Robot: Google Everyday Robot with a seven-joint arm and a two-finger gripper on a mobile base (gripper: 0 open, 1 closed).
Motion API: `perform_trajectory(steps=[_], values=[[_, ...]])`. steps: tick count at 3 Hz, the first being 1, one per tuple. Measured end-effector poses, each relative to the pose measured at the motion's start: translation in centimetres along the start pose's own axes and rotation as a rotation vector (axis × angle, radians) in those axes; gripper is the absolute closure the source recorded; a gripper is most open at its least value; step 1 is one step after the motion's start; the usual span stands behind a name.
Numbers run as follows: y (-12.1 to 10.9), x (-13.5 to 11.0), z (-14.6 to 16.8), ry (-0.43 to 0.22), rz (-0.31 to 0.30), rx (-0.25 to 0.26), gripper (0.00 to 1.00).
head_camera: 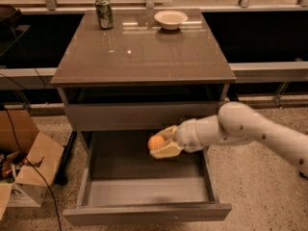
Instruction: Pick orange from middle drawer and place on counter
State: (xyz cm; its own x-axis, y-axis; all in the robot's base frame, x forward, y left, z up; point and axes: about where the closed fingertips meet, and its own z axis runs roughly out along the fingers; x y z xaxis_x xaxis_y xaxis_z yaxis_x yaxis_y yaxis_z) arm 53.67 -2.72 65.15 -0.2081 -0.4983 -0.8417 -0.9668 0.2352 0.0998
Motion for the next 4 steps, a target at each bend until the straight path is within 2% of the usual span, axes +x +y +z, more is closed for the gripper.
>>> perform_trajectory(steps=[1,2,3,4], values=[[-2.0,-5.2,-5.2,0.024,-0.117,0.049,1.0],[-5.3,-10.5,-8.3,0.055,-0.235,0.077,1.0],[-9.0,-15.0,-8.9,0.112,-0.307,0.07,1.0],[-10.2,-18.9,-9.3,0.088,-0.36,0.094,1.0]])
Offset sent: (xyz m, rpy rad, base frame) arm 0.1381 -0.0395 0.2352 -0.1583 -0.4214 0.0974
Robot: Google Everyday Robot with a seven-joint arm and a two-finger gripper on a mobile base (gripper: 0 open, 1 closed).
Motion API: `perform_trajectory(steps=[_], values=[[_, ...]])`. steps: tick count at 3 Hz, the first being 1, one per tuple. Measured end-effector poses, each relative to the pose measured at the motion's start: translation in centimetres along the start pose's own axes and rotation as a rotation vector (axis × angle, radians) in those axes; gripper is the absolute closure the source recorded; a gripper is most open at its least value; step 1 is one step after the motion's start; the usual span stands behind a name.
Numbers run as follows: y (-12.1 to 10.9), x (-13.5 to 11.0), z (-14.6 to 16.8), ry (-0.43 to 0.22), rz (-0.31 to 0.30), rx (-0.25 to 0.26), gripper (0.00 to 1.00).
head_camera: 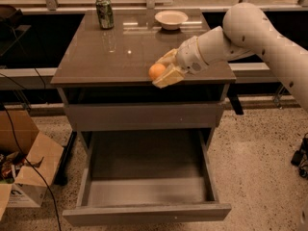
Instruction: Pick orange from middle drawer and place on counter
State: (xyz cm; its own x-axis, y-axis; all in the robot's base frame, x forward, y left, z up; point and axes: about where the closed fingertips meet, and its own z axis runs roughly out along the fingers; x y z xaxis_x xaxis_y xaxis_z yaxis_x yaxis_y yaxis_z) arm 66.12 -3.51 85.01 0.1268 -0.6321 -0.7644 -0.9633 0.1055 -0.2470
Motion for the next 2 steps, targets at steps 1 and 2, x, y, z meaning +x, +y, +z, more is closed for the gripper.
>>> perform_trajectory(steps=[1,2], values=[[0.0,0.0,0.0,0.0,0.0,0.0,1.0],[-1.6,-0.6,0.8,0.026,-0.017,0.026,1.0]])
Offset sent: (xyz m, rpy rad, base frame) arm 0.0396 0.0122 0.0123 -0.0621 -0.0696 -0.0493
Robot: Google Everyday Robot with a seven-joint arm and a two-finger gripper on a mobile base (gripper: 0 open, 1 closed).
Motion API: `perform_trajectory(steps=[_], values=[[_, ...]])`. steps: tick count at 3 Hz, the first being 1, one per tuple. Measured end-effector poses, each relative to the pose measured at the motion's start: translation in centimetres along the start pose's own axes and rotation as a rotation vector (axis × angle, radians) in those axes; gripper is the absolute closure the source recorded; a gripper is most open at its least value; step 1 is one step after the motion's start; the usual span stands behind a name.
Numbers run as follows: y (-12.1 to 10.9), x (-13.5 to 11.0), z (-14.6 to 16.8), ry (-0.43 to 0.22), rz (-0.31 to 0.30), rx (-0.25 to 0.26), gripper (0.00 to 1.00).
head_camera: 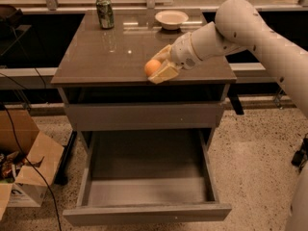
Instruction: Pick orange from middle drawer and place on counter
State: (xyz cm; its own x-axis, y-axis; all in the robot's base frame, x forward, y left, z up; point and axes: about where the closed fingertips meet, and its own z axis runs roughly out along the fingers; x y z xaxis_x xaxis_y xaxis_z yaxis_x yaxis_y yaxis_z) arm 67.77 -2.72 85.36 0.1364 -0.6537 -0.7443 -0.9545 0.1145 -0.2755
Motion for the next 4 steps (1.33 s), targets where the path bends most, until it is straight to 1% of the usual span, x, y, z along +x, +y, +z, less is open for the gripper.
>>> perform_trajectory(steps=[1,2,3,4], values=[[-2.9,-0.4,0.4,-0.058,0.005,0.06,1.0],[-7.4,0.9,0.6,-0.14,0.073,0.144,0.96],[-10.1,2.7,0.2,-0.17,0.146,0.212,0.65],[-11.2,3.9,-0.3,-0.181,0.195,0.26,0.42]])
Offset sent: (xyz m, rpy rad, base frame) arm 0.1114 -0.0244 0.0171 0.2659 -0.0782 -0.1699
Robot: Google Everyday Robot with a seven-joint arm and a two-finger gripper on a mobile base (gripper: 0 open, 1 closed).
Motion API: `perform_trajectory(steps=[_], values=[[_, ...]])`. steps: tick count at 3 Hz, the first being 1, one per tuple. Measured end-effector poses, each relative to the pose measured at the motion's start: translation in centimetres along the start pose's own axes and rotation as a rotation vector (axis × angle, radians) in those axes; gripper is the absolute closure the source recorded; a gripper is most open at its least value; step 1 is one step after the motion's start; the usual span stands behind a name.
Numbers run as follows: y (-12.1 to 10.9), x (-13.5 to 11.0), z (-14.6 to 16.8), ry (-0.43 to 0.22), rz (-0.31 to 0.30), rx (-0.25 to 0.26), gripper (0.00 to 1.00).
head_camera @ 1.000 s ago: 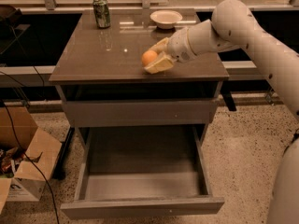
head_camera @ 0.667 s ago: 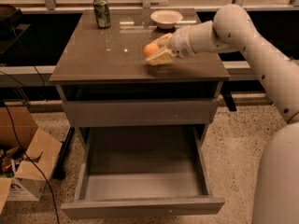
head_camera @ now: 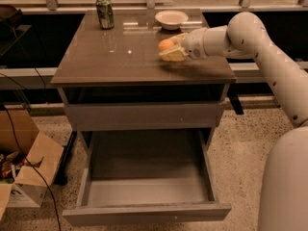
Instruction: Pick orange from middle drawer and place on counter
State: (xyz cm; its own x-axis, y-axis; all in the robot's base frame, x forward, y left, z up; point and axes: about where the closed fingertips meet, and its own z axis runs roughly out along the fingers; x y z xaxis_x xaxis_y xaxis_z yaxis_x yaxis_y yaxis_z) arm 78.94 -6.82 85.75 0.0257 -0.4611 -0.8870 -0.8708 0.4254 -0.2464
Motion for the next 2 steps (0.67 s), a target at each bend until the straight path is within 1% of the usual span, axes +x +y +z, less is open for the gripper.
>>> perform_trajectory(steps=[1,2], values=[[-0.36,1.73,0.4,0.015,0.07,0.017,0.19],[-0.39,1.92,0.46,0.017,0.078,0.019,0.0]])
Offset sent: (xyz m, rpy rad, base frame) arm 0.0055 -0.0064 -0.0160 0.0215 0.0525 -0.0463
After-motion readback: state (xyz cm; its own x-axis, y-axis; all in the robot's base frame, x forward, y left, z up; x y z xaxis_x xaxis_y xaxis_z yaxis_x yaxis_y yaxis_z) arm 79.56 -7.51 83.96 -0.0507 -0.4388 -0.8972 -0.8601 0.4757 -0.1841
